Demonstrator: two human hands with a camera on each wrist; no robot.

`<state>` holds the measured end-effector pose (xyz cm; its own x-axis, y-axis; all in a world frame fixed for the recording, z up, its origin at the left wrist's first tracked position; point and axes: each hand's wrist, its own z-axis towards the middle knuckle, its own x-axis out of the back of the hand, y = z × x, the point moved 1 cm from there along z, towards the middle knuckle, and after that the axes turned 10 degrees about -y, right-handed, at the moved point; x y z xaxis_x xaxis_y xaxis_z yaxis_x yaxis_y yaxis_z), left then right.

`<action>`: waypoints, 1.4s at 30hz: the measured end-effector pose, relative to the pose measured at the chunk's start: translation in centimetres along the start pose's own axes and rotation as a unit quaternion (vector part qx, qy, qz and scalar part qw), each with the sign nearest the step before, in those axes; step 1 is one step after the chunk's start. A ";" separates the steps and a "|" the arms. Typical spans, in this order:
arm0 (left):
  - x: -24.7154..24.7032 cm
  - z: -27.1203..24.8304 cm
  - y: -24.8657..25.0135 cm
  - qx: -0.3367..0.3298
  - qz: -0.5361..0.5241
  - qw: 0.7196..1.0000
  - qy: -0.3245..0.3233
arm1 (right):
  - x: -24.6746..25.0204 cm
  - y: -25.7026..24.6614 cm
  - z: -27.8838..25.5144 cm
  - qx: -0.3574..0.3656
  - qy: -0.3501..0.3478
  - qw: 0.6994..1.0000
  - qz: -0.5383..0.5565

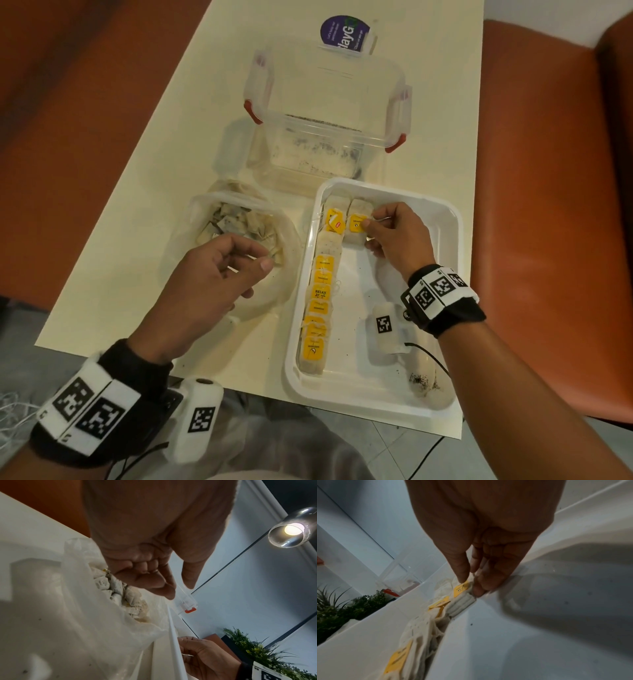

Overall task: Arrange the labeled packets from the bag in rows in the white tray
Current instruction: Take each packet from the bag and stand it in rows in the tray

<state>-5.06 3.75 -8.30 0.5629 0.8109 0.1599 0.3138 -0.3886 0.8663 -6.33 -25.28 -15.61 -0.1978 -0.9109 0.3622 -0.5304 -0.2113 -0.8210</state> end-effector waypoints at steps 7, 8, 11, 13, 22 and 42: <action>0.3 0.1 -0.1 -0.004 0.001 1.000 0.011 | -0.6 0.0 -2.3 0.044 -0.018 0.985 -0.164; 0.4 0.2 -0.1 -0.005 -0.002 1.000 0.012 | -0.8 0.1 -2.3 0.045 -0.022 0.982 -0.183; 0.5 0.1 0.1 -0.012 -0.013 1.000 0.011 | -1.0 0.2 -2.2 0.042 -0.015 0.978 -0.204; 0.7 0.1 0.3 -0.015 -0.017 1.000 0.013 | -1.1 0.1 -2.0 0.037 -0.011 0.979 -0.199; 3.0 1.3 -0.3 -0.024 0.091 0.995 0.040 | -1.1 -0.1 -2.3 0.024 0.001 0.976 -0.218; 0.5 8.0 -0.9 -0.087 0.578 0.812 -0.002 | -8.3 -7.9 -4.7 0.164 -0.153 0.819 -0.529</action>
<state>1.01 0.99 -12.77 0.4073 -0.0524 0.9118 -0.5375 -0.8209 0.1929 -4.40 -14.41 -10.05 0.4713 -0.1927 0.8607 -0.0123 -0.9772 -0.2121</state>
